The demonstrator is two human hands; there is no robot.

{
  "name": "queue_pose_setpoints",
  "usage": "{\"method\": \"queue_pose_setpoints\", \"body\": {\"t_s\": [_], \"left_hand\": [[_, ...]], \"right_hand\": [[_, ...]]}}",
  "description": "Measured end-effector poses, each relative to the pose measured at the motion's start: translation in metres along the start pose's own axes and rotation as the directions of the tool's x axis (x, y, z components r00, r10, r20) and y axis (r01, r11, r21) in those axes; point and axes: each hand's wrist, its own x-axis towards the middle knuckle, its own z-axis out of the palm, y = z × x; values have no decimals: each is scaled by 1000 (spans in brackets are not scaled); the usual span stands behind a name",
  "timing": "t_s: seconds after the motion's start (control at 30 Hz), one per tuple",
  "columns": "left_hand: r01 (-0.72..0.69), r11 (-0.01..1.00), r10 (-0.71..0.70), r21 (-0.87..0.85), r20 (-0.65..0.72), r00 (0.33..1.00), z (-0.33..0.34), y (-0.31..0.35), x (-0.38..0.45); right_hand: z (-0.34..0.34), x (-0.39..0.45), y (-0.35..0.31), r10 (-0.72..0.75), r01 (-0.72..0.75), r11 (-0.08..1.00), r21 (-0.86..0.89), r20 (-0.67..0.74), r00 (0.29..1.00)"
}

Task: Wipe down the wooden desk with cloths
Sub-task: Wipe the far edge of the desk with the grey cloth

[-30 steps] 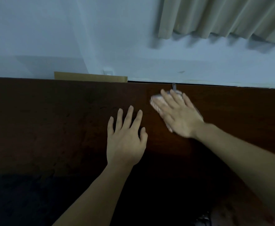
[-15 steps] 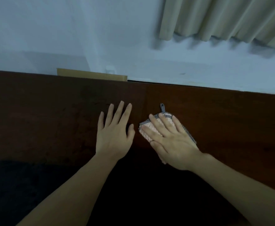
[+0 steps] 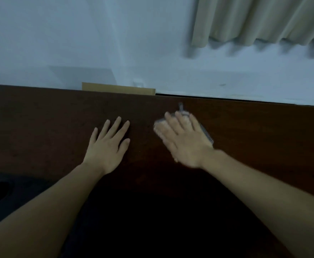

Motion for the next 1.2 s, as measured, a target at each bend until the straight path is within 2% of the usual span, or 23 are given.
{"method": "queue_pose_setpoints", "body": {"t_s": [0.1, 0.23, 0.3, 0.37, 0.5, 0.6, 0.73, 0.83, 1.1, 1.2], "left_hand": [[-1, 1000, 2, 21, -56, 998, 11, -2, -3], [14, 1000, -11, 23, -108, 994, 14, -1, -3], [13, 1000, -12, 11, -108, 994, 14, -3, -3], [-12, 1000, 12, -4, -132, 991, 15, -4, -4], [-15, 1000, 12, -16, -138, 990, 15, -3, -4], [-28, 999, 23, -37, -136, 991, 13, -4, -3], [-30, 999, 22, -45, -165, 986, 17, -4, -1], [-36, 998, 28, -45, -179, 983, 17, -4, -2], [-49, 997, 39, -67, -146, 989, 15, -5, -4], [-57, 997, 47, -57, -154, 987, 15, -4, -3]], "right_hand": [[9, -49, -28, -170, 169, 983, 75, 8, 985], [8, -42, -23, -213, 211, 976, 61, 36, 976], [2, -11, -12, -139, 140, 990, 30, -10, 990], [-2, 27, 2, -7, 7, 1000, 9, -53, 999], [-12, 70, 6, 122, -111, 988, 112, -94, 988], [-8, 51, -13, 119, -110, 989, 98, -95, 988], [6, -16, -54, -20, 27, 993, 112, -66, 998], [11, -38, -66, -53, 54, 995, 88, -18, 998], [-13, 66, -28, 222, -212, 970, 122, -71, 973], [-15, 79, -35, 264, -250, 956, 155, -72, 962]]}}
